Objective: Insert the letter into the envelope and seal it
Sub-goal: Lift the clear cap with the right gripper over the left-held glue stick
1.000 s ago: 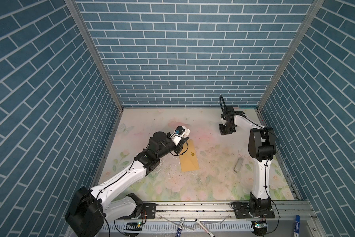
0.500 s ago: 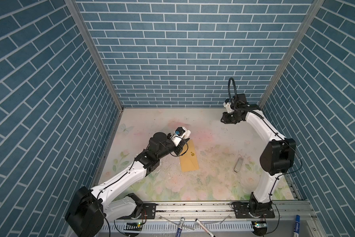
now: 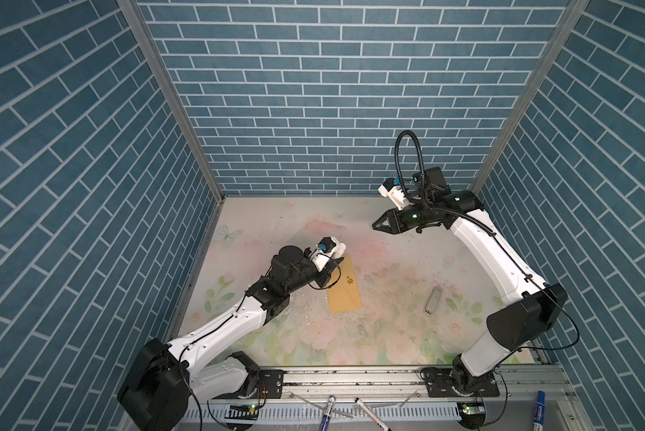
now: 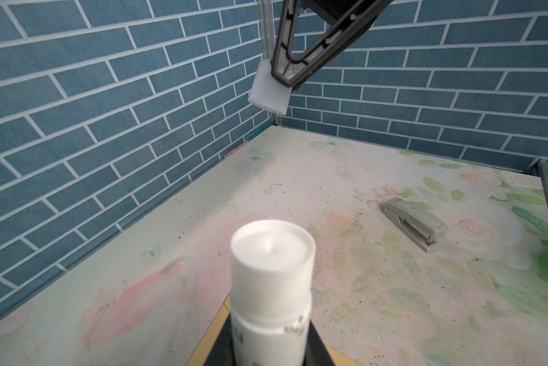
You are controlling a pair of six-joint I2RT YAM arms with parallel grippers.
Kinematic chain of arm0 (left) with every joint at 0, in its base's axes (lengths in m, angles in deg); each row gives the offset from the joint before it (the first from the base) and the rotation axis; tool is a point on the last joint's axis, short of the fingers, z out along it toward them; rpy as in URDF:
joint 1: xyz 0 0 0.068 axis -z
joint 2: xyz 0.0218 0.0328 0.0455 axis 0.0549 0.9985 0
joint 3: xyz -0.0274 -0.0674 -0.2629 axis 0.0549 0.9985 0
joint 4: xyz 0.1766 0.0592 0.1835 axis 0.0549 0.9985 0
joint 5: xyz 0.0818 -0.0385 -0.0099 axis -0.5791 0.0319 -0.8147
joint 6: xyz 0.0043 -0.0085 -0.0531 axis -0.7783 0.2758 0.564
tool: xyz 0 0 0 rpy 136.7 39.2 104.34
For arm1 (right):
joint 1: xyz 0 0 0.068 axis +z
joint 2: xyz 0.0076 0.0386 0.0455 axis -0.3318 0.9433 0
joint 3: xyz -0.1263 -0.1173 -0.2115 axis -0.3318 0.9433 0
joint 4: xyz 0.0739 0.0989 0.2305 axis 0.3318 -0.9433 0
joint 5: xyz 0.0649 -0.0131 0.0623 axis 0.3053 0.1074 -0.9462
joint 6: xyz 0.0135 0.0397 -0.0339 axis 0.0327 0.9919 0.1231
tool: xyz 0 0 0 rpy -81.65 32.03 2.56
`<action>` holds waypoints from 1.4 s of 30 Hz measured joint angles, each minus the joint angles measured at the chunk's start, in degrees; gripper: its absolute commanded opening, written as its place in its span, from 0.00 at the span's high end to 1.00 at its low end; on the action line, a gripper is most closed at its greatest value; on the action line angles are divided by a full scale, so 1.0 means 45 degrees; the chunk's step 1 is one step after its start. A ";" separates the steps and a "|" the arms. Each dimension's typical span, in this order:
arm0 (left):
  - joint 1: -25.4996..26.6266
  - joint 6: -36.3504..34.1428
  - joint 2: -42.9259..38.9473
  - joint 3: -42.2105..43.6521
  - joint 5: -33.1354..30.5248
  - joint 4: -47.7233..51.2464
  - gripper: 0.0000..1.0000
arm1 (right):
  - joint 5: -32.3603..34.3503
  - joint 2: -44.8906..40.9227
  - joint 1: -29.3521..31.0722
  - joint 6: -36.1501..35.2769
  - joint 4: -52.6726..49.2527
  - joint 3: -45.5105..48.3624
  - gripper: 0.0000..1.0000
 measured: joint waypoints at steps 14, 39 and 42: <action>0.0000 -0.0267 -0.0015 0.0044 0.0267 -0.0457 1.00 | -0.1175 0.0194 0.1409 -0.0350 -0.1200 -0.1807 0.86; 0.0000 -0.0330 -0.0010 0.0044 0.0452 -0.0651 1.00 | -0.0831 0.1685 0.2715 -0.1302 -0.3191 -0.3235 0.87; 0.0000 -0.0330 -0.0010 0.0044 0.0457 -0.0646 1.00 | -0.0704 0.1744 0.2744 -0.1336 -0.3259 -0.3356 0.87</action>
